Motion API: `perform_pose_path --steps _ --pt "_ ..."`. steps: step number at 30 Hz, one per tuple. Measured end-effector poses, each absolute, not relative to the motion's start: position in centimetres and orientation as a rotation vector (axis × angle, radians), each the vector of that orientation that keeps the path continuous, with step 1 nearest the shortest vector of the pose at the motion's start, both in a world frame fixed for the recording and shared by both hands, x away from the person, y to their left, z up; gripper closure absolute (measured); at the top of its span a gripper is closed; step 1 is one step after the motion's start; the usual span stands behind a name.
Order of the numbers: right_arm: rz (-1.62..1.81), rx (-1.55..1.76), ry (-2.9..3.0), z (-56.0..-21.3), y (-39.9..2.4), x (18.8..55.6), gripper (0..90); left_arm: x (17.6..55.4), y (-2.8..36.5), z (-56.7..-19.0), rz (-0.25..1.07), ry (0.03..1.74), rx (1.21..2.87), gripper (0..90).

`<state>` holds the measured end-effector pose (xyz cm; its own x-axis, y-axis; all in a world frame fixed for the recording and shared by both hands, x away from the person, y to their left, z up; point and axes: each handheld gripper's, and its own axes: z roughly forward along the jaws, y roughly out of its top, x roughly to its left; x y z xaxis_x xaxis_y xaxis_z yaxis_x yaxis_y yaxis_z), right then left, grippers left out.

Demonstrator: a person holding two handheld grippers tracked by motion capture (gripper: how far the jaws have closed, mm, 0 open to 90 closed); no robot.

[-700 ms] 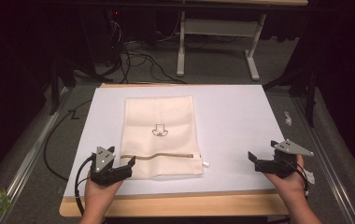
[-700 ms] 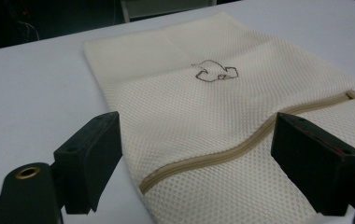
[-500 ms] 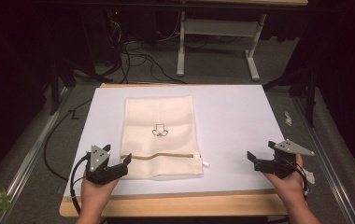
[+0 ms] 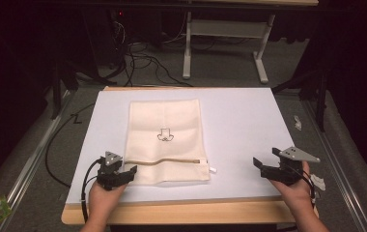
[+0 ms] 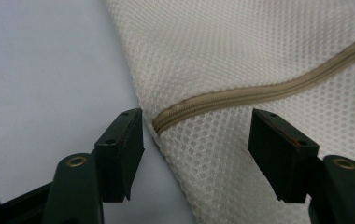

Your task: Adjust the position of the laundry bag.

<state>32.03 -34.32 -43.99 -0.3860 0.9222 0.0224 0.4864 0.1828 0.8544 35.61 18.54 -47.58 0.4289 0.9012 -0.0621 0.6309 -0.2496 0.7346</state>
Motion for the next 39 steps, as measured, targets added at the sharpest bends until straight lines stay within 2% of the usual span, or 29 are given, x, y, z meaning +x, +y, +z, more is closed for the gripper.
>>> perform_pose_path --steps 2,8,16,17,19,23,25,27,28,29,31,35,36,39 --pt "1.126 1.329 1.968 -44.1 -33.9 32.1 14.4 35.5 18.5 -47.5 0.498 1.284 1.986 36.8" --pt "1.086 1.232 2.112 -44.8 -28.4 33.3 15.7 35.2 18.9 -47.0 0.519 1.272 1.944 36.7" --pt "1.056 1.166 2.236 -45.7 -23.0 35.6 28.3 35.0 19.3 -46.8 0.508 1.253 1.920 36.7" --pt "1.059 1.187 2.249 -46.0 -21.5 37.0 32.4 34.9 19.3 -46.7 0.489 1.243 1.922 37.1" --pt "1.068 1.209 2.263 -46.2 -20.8 37.8 32.6 34.9 19.3 -46.8 0.472 1.234 1.928 39.0" --pt "1.066 1.286 2.265 -46.5 -17.8 41.5 38.8 34.9 18.2 -47.4 0.472 1.216 2.013 43.1" --pt "1.044 1.290 2.282 -46.7 -16.9 42.5 41.6 35.0 18.2 -47.4 0.479 1.227 2.029 51.8" --pt "1.016 1.302 2.298 -47.1 -16.2 43.0 49.4 35.1 18.3 -47.5 0.469 1.243 2.029 59.2" --pt "1.016 1.302 2.298 -47.1 -16.2 43.0 49.4 35.1 18.3 -47.5 0.469 1.243 2.029 64.4" --pt "0.936 1.260 2.316 -47.5 -15.7 42.9 66.8 35.1 18.5 -47.6 0.443 1.246 2.027 68.8" --pt "0.903 1.220 2.315 -47.3 -15.8 42.5 84.2 35.1 18.5 -47.8 0.407 1.232 2.024 78.9" --pt "0.923 1.231 2.314 -46.9 -17.4 41.9 88.1 35.0 18.1 -47.6 0.408 1.207 2.050 88.1" --pt "0.923 1.230 2.313 -46.9 -17.9 41.7 88.2 34.9 17.5 -47.6 0.358 1.186 2.049 89.4" --pt "0.898 1.227 2.301 -46.6 -19.7 40.8 88.5 34.6 15.6 -47.5 0.333 1.119 2.084 90.0"
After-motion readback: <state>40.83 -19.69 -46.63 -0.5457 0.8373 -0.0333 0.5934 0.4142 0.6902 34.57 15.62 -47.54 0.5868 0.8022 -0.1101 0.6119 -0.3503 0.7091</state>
